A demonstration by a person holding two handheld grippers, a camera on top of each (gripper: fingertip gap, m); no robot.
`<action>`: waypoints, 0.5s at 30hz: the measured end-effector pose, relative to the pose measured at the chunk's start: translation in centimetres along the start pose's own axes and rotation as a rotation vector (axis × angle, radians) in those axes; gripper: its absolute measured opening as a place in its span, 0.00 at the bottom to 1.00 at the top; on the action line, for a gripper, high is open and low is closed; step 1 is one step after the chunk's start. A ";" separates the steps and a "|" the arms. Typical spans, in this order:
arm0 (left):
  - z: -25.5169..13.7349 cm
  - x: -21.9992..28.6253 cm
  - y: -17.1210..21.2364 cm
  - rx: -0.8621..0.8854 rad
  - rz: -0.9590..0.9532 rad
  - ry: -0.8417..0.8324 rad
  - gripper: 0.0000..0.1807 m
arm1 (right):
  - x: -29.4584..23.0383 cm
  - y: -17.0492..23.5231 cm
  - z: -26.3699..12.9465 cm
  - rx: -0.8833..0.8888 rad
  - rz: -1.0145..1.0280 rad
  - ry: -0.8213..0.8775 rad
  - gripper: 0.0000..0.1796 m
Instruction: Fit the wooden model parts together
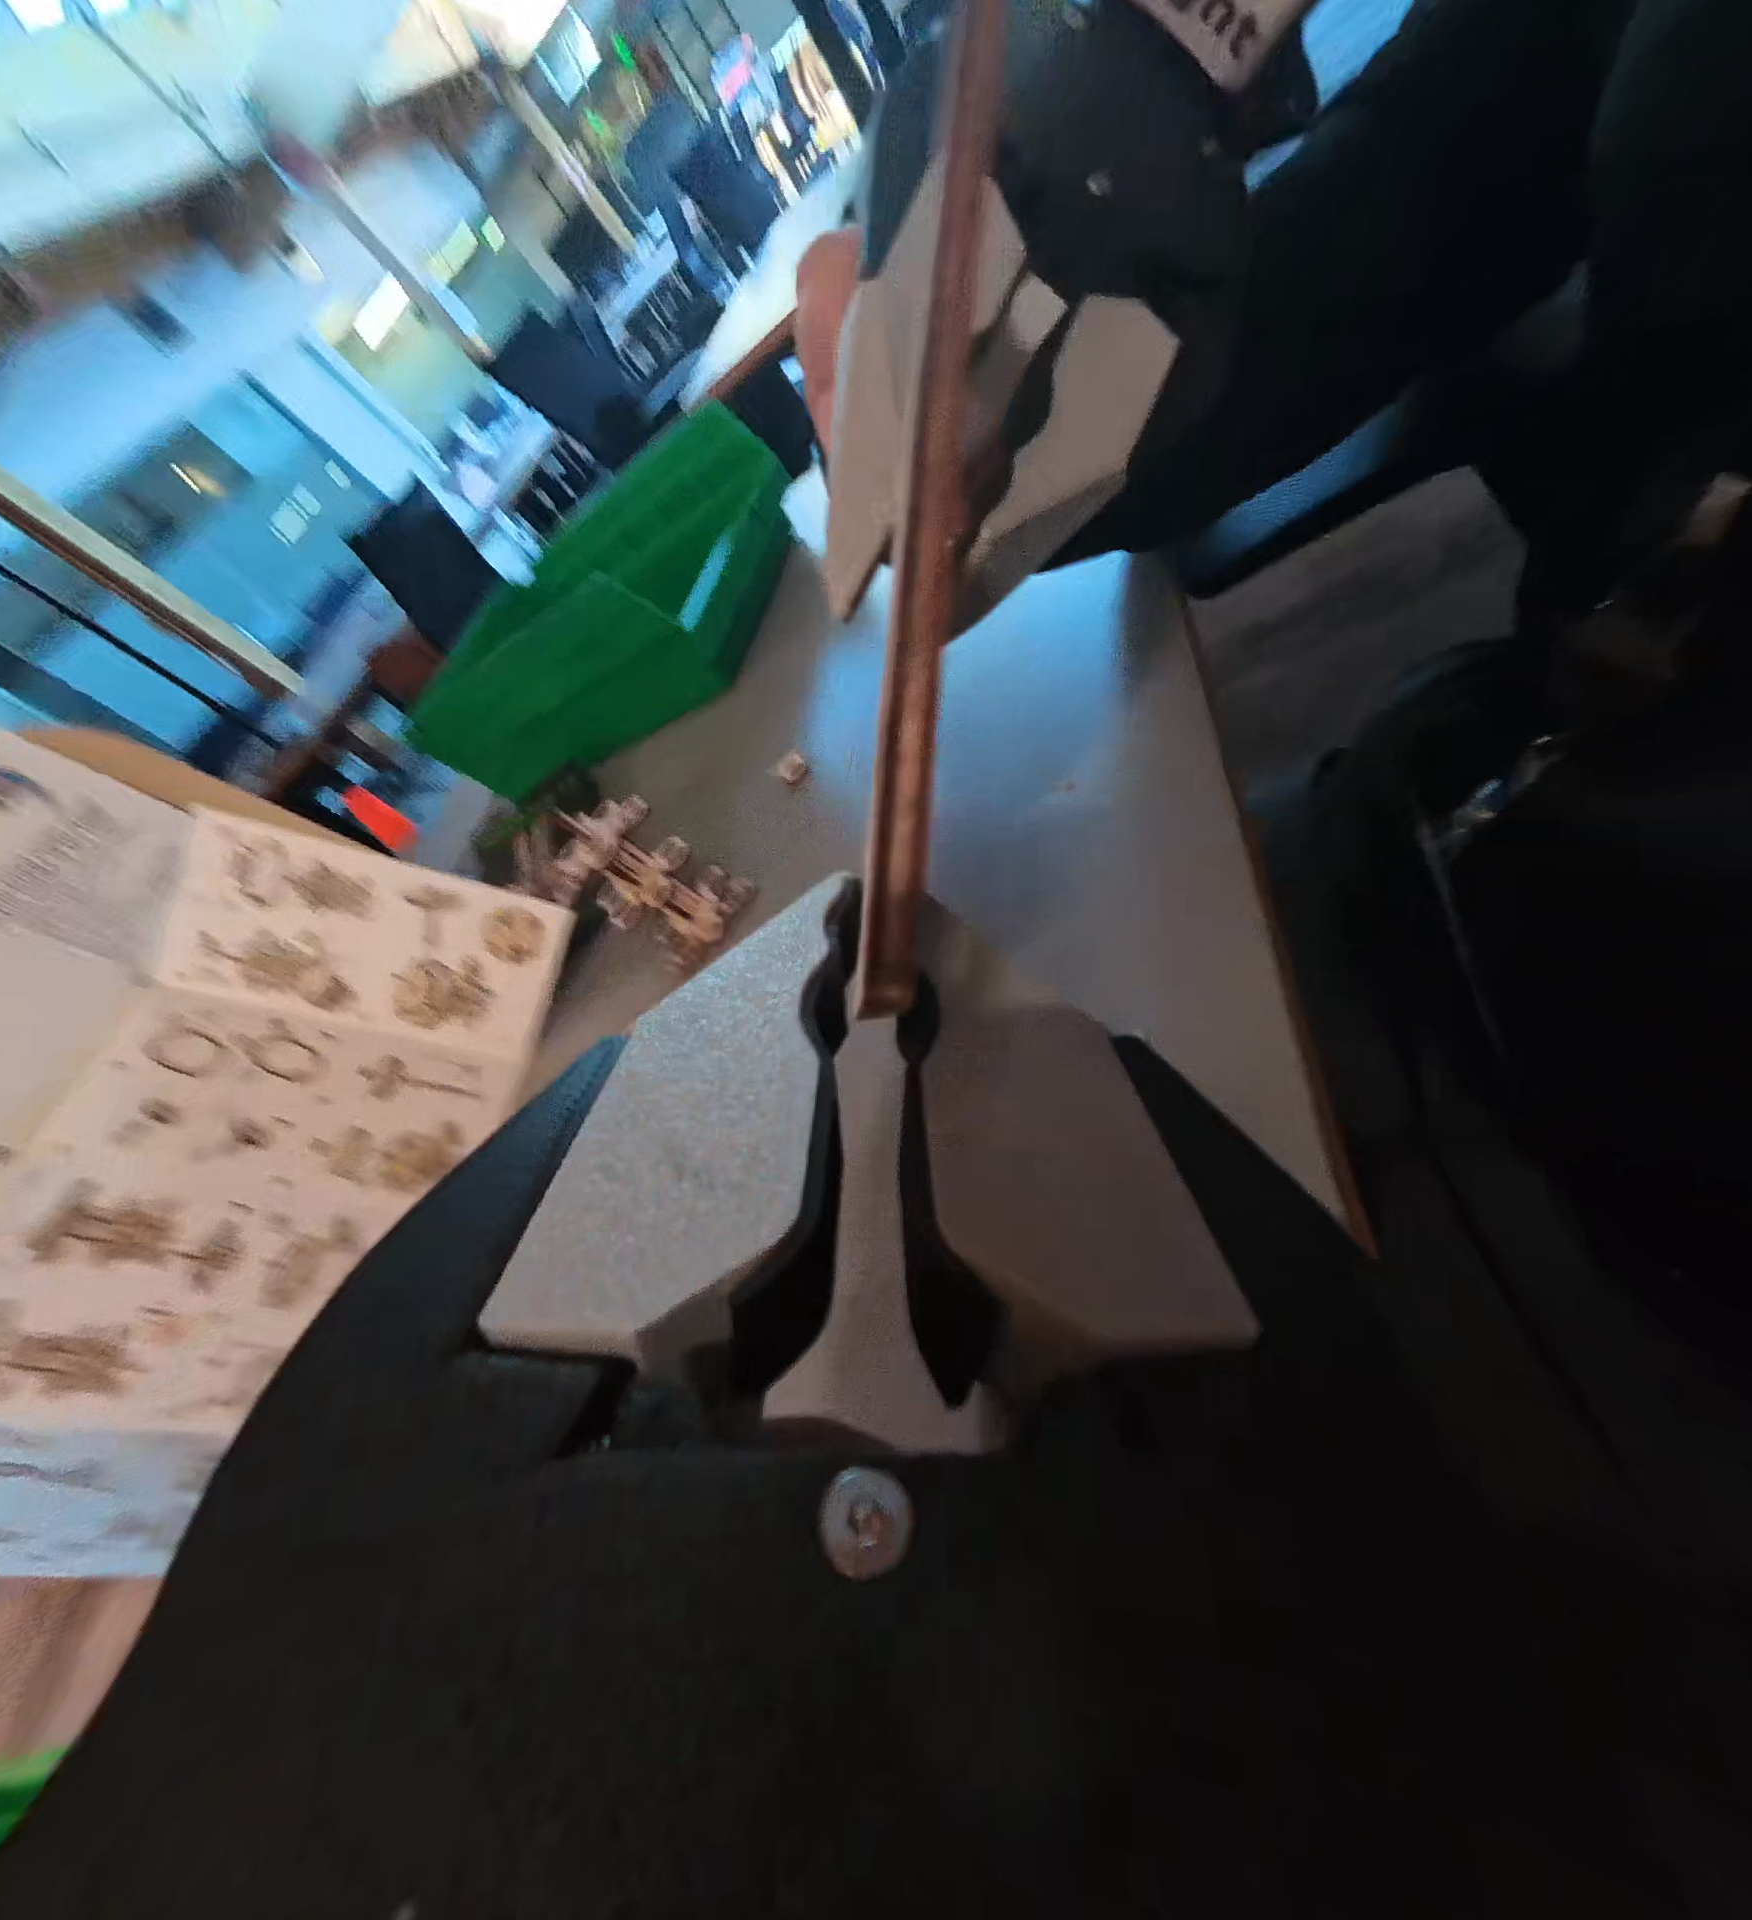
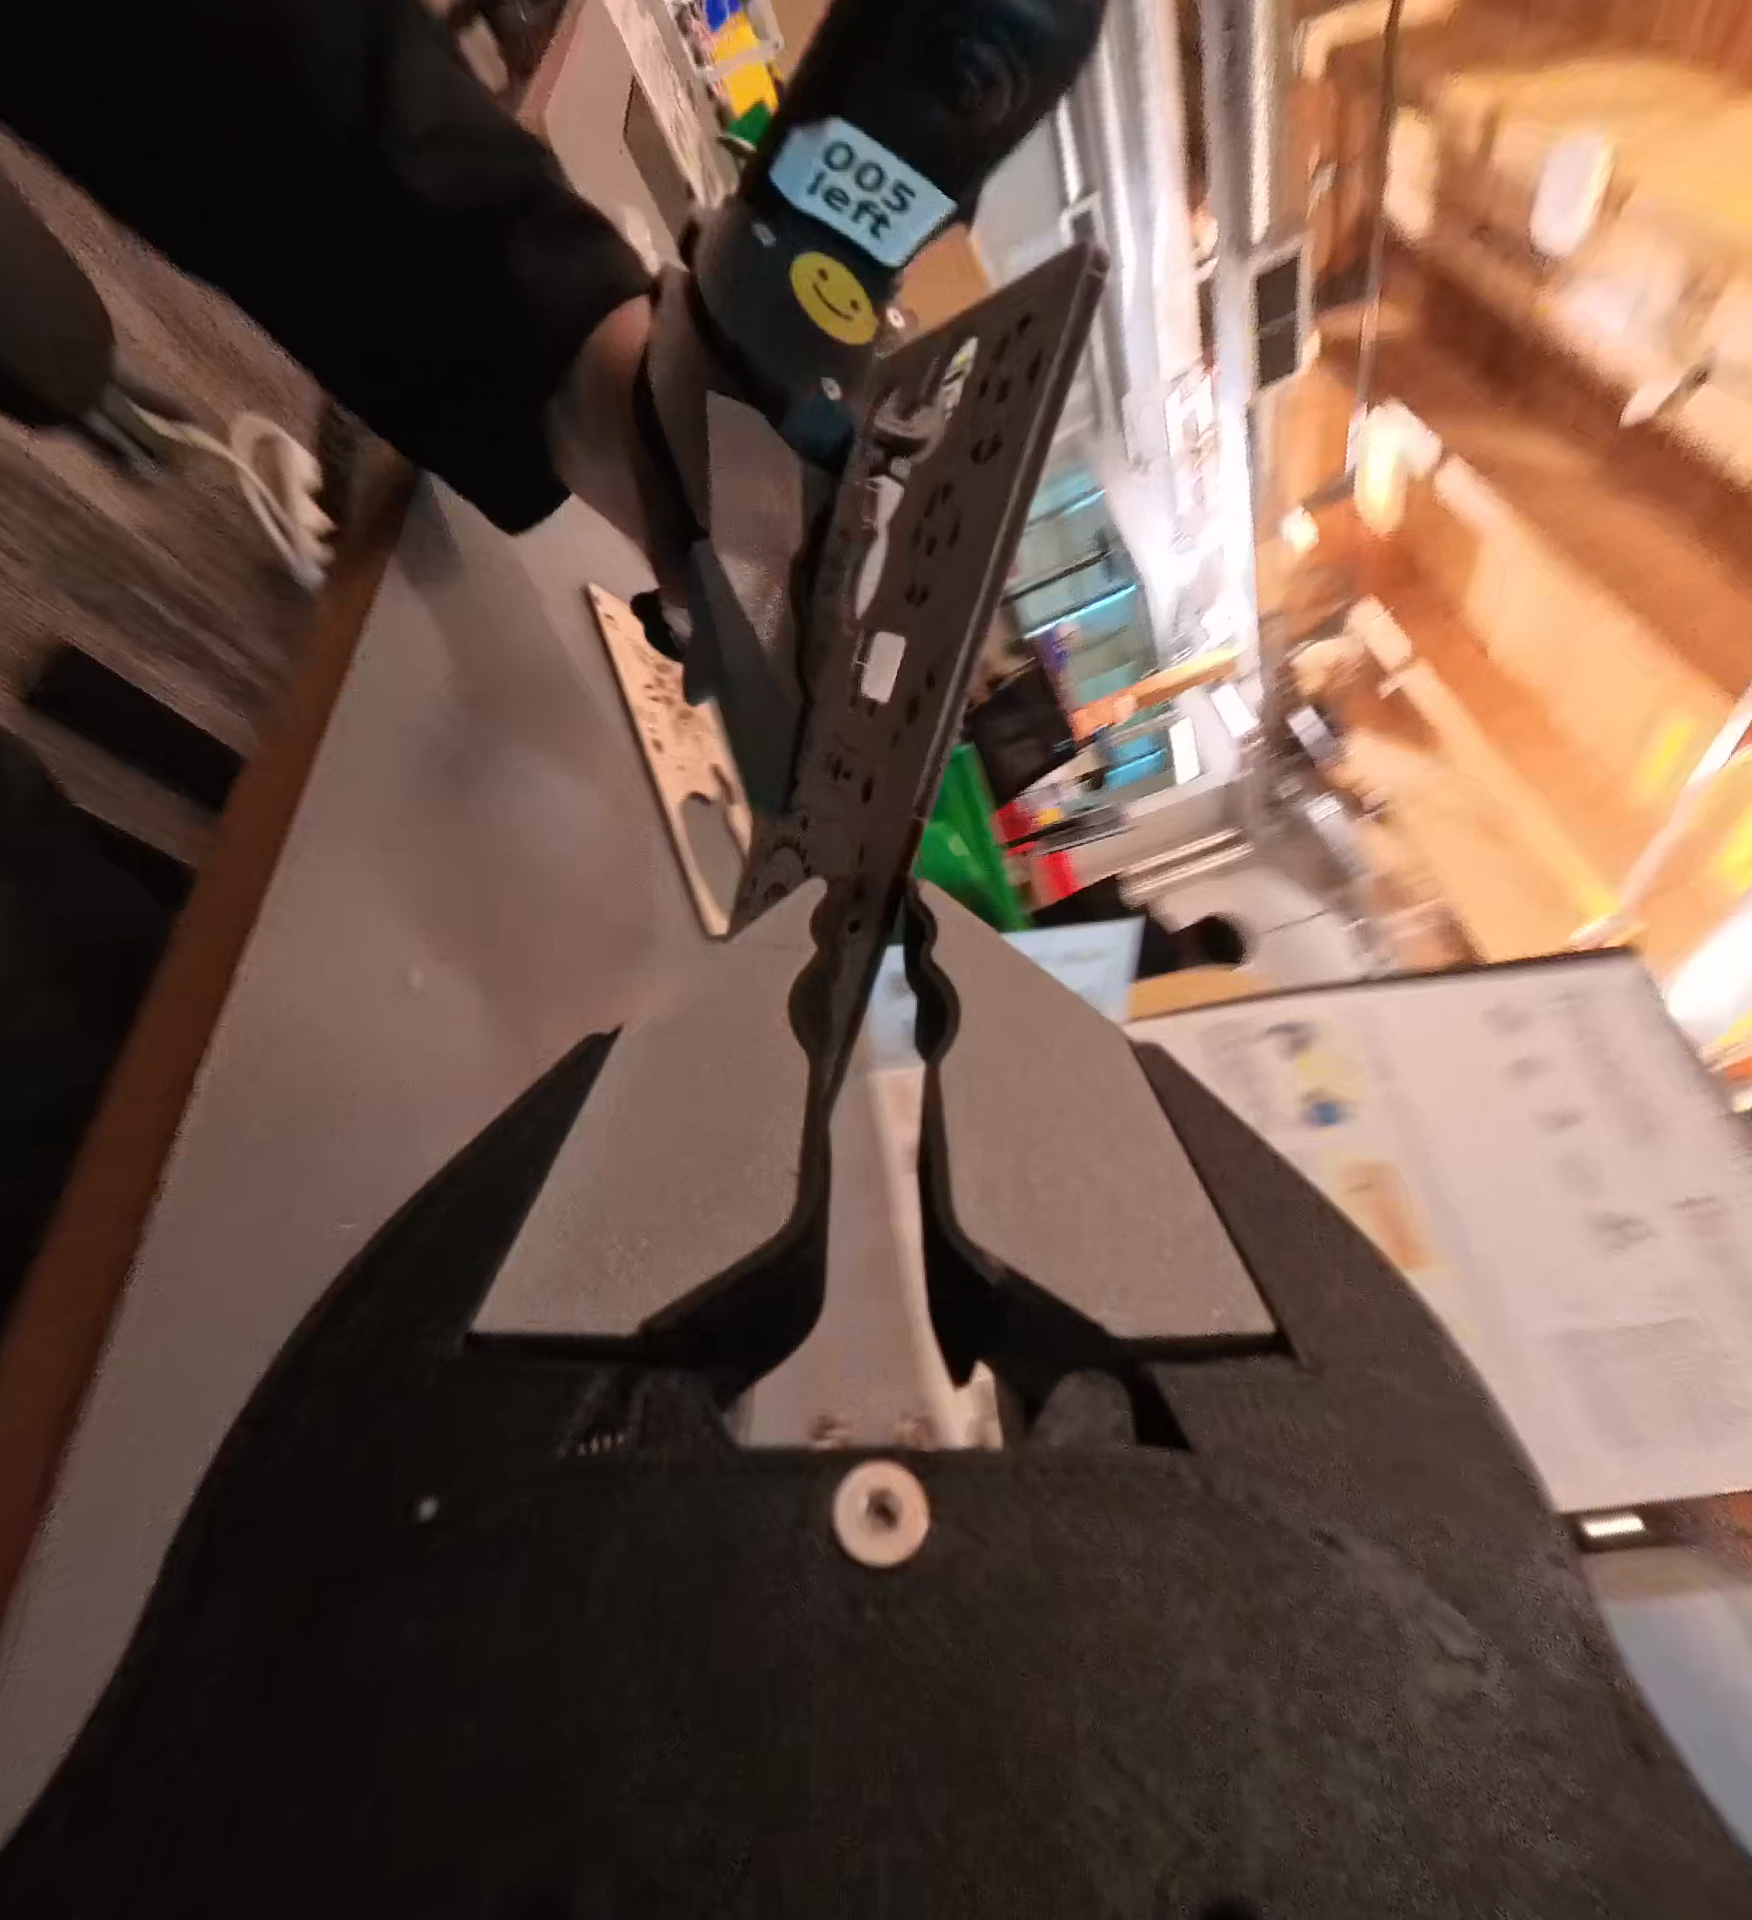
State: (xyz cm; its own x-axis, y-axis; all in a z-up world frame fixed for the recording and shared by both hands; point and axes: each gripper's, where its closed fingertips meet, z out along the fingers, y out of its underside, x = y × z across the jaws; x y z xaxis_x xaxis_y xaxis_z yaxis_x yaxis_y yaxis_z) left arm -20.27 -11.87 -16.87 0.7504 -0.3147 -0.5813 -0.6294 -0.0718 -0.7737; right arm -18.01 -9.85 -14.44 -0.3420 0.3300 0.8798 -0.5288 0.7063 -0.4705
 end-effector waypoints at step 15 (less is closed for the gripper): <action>3.4 -3.0 0.0 0.214 -0.873 0.143 0.03 | -0.2 5.0 1.3 0.106 1.385 -0.476 0.00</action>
State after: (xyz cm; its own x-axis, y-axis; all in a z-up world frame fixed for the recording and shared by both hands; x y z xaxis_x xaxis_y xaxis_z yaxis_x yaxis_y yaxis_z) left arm -21.81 -7.75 -15.98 0.9018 -0.3462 0.2586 0.2122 -0.1665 -0.9630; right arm -21.60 -7.18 -17.09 -0.8197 0.4429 -0.3632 0.3817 -0.0505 -0.9229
